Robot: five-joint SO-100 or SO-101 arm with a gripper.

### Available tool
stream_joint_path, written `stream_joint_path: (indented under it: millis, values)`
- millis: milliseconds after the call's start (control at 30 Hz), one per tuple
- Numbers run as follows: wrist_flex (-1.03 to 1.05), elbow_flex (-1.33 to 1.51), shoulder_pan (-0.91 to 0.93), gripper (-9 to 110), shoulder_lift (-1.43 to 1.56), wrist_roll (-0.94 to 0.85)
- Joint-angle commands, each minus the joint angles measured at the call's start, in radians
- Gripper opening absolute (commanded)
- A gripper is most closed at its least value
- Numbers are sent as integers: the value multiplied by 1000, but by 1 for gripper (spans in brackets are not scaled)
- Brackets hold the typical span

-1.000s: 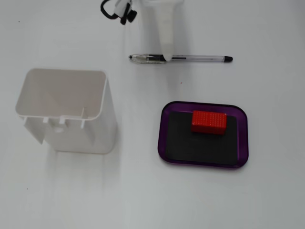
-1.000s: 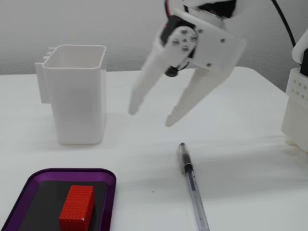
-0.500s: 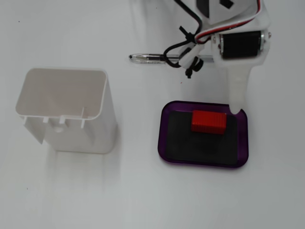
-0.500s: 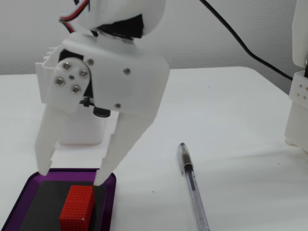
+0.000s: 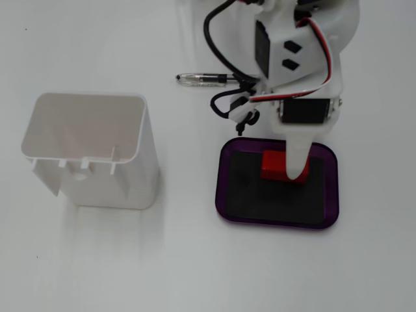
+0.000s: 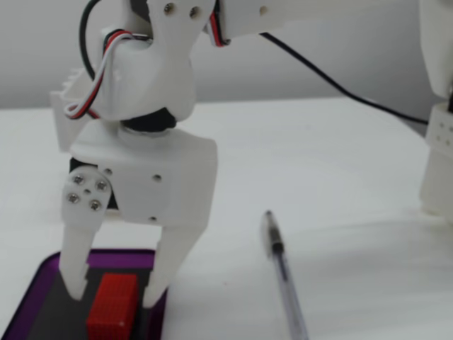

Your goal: Remove the cube from the box.

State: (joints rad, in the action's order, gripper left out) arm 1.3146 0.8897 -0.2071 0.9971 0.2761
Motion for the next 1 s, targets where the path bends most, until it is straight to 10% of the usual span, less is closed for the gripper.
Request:
stream_joint_path:
  millis: [0,967]
  values:
    - [-6,-40,12,17,20,-3]
    - [-100,89,46,4,20,-86]
